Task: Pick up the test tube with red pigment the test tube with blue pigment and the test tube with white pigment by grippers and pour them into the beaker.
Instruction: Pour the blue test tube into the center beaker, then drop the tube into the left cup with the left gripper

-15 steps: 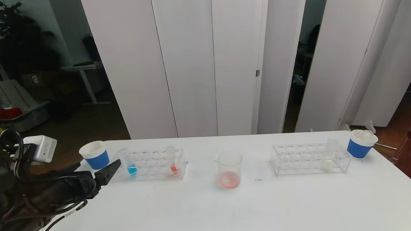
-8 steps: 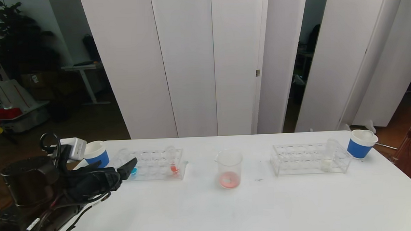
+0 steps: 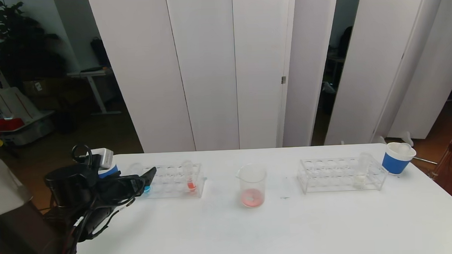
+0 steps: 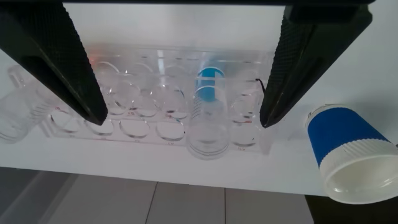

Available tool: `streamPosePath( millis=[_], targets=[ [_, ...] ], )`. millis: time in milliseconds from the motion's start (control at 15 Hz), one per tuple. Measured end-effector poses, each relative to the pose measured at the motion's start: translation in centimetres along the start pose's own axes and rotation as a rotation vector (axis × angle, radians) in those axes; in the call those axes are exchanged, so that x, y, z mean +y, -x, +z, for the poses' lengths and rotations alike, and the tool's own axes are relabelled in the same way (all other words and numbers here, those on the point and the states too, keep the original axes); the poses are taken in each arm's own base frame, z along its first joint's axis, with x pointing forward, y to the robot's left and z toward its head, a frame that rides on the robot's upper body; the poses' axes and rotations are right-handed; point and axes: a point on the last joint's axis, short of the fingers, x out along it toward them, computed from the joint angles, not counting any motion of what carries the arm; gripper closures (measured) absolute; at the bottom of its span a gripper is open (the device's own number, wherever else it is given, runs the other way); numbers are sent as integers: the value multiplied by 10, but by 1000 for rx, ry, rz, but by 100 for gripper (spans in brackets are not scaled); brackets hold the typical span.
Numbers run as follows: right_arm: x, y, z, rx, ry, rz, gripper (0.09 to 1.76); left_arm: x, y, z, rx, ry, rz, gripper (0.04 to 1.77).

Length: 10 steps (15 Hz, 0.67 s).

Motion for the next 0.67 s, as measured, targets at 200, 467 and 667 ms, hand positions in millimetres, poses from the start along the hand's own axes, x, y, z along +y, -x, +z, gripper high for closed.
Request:
streamPosePath(
  millis=[200, 467, 667],
  targets=[
    [0, 0, 0, 0, 0, 1, 10, 6, -16, -11, -5, 0, 31, 6],
    [0, 0, 0, 0, 0, 0, 10, 15, -28, -19, -10, 1, 51, 6],
    [0, 0, 0, 0, 0, 0, 10, 16, -34, -19, -19, 2, 55, 6]
  ],
)
